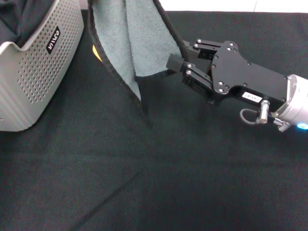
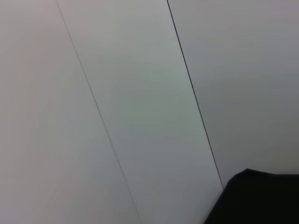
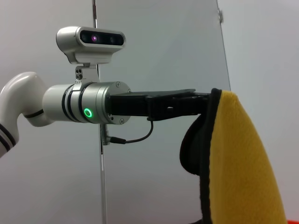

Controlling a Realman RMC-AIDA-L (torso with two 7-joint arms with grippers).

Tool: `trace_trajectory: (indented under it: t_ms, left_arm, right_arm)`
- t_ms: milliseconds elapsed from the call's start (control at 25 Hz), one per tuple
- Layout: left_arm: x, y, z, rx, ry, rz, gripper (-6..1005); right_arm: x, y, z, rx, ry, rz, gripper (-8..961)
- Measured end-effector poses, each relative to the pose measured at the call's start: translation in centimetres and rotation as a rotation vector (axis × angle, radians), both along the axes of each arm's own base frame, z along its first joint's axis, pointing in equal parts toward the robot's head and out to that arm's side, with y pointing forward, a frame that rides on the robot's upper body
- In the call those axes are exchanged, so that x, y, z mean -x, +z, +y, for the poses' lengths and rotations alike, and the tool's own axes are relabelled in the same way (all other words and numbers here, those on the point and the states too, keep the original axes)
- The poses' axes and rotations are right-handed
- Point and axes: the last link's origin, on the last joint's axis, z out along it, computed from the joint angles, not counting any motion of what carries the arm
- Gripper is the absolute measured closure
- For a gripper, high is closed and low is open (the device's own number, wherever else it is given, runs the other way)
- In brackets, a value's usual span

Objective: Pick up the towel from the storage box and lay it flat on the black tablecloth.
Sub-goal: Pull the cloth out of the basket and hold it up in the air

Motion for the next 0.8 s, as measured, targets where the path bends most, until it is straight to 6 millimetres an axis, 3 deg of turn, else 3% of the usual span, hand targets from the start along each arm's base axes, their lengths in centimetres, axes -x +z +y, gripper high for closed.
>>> trace_trajectory:
  t_ms: [800]
  left_arm:
    - [0.05, -0.10, 0.32, -0.005, 0.007, 0.014, 974]
  right_arm:
    - [-0.40, -0.30, -0.09, 0.008, -0.017, -0.016, 678]
